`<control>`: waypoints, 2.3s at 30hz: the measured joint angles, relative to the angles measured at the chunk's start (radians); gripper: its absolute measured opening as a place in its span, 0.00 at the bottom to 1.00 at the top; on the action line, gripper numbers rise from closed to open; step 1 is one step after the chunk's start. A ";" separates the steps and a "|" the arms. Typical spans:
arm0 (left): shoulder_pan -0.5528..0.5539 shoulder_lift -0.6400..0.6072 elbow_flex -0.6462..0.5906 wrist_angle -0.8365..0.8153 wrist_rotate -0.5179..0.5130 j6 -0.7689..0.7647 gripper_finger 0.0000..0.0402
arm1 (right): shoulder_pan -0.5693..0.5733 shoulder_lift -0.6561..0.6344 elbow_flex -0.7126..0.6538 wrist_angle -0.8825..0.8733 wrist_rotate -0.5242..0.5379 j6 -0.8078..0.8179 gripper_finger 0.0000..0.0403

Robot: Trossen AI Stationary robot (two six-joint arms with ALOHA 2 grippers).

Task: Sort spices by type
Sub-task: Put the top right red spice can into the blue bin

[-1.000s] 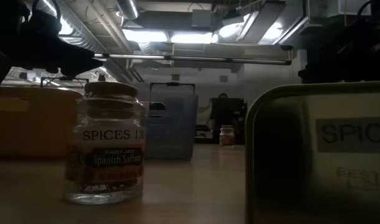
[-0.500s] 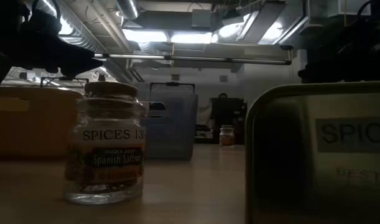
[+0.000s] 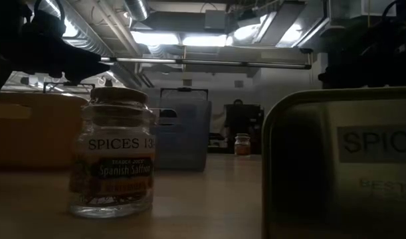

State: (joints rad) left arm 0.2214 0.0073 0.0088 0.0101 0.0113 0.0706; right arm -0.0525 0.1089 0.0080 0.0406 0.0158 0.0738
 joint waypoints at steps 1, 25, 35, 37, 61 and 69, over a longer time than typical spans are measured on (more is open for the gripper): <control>0.000 0.000 0.000 0.000 0.000 0.000 0.69 | 0.000 0.000 0.000 0.000 0.000 0.000 0.38; 0.000 0.000 0.000 0.000 0.000 0.000 0.69 | 0.000 0.000 0.000 0.023 0.215 0.165 0.38; 0.000 0.000 0.000 0.000 0.000 0.000 0.69 | 0.000 0.000 0.000 0.088 0.268 0.203 0.51; 0.000 0.000 0.000 0.000 0.000 0.000 0.69 | 0.000 0.000 0.003 0.089 0.284 0.203 0.57; 0.000 0.000 0.000 0.000 0.000 0.000 0.69 | 0.000 0.348 0.200 0.075 0.533 0.179 0.72; 0.000 0.000 0.000 0.000 0.000 0.000 0.69 | -0.002 0.490 0.320 0.013 0.610 0.178 0.72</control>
State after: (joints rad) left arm 0.2211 0.0071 0.0086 0.0105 0.0113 0.0708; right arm -0.0543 0.5988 0.3284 0.0534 0.6263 0.2520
